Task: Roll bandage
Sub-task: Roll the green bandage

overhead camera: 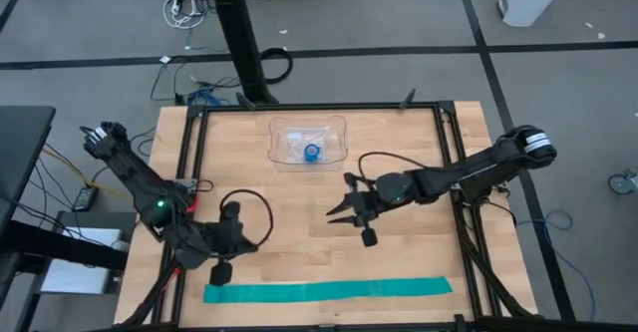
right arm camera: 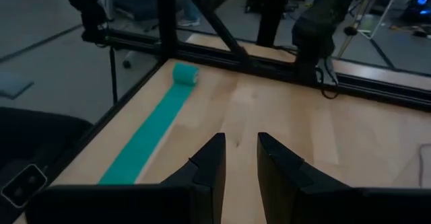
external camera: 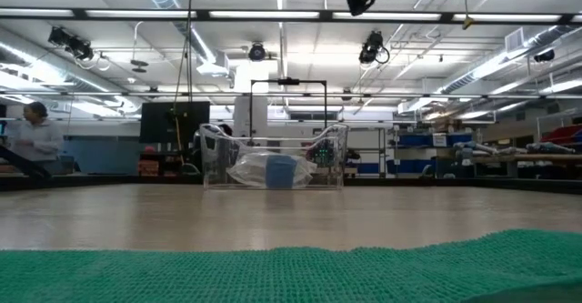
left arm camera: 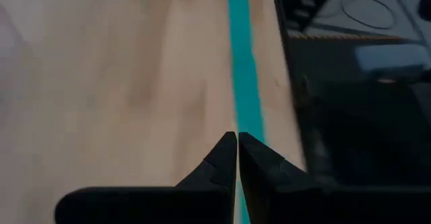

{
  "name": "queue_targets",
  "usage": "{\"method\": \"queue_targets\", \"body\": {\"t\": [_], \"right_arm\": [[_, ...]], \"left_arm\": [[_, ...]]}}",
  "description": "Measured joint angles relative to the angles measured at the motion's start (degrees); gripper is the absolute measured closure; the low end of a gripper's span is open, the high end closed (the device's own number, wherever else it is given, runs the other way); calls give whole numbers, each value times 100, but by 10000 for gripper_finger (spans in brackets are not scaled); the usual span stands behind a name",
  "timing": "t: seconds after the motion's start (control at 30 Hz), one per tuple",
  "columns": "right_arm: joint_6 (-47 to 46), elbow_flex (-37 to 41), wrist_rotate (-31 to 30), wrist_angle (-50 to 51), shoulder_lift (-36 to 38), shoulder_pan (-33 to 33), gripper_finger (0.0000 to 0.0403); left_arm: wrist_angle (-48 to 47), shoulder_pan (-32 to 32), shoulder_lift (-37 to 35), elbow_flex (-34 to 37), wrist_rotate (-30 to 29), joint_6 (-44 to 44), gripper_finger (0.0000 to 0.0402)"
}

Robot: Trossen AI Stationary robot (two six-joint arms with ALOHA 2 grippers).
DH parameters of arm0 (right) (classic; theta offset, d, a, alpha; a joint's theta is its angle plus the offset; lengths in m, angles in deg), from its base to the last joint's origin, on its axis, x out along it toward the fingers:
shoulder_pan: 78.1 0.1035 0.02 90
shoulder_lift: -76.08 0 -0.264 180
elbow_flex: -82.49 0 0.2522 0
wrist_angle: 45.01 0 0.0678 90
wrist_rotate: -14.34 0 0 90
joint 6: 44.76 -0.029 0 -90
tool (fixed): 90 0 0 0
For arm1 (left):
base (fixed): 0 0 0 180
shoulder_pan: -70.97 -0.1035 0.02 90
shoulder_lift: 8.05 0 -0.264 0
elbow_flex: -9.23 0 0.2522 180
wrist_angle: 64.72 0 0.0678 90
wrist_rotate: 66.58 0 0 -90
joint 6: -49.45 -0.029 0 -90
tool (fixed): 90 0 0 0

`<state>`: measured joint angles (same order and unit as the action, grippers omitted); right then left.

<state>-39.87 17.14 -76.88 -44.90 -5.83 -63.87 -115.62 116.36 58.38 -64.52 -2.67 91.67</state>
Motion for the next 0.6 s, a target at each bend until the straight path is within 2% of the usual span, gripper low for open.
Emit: {"method": "queue_targets", "body": {"t": [0.17, 0.3, 0.47, 0.6], "right_arm": [[-10, 2, -21, -125, -283, 12, 329], [-7, 5, -81, -108, -486, -6, 329], [232, 7, -184, -133, -519, -24, 329], [282, 7, -210, -160, -513, -137, 329]], "left_arm": [[-494, 161, 184, 2, 1094, 1236, 378], [-700, 155, 599, 4, 2065, 1822, 378], [-717, 178, 1309, 6, 2983, 1801, 378], [-848, 270, 1769, 11, 3340, 1561, 378]]}}
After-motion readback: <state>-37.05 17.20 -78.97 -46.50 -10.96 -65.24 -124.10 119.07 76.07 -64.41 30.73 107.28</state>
